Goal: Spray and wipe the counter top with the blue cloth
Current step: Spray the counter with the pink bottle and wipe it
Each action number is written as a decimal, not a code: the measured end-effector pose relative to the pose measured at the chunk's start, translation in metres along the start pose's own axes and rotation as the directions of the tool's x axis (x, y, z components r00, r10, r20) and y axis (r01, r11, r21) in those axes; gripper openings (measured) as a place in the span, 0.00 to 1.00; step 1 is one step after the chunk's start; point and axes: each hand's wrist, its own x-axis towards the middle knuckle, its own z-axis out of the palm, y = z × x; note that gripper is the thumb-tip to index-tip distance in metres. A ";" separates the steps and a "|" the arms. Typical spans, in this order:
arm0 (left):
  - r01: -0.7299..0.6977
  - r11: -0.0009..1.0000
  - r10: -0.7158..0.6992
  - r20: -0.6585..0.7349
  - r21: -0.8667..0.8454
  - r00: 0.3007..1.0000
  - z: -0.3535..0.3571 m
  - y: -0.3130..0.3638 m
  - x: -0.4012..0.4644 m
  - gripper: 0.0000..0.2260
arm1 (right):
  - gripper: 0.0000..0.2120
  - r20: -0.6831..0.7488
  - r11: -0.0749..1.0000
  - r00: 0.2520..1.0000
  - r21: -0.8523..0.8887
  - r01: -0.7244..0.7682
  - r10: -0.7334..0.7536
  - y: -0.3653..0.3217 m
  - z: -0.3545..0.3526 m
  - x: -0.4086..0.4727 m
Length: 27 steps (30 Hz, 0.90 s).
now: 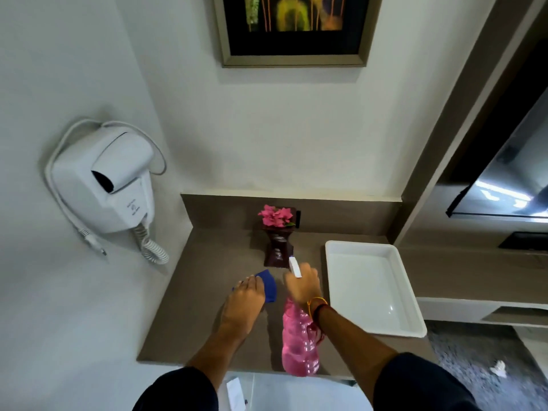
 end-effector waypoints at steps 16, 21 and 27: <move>-0.143 0.984 0.150 -0.068 0.102 0.986 -0.014 0.039 0.026 0.20 | 0.06 -0.327 0.980 0.925 -0.024 0.197 -0.194 0.022 -0.093 0.026; -0.204 0.974 0.213 -0.096 0.095 0.972 -0.006 0.082 0.047 0.23 | 0.17 -0.298 0.978 0.946 0.115 0.172 -0.131 0.074 -0.137 0.044; -0.205 0.971 0.212 -0.045 0.120 0.976 0.003 0.118 0.061 0.29 | 0.25 -0.232 0.961 0.973 0.267 0.066 -0.003 0.126 -0.155 0.074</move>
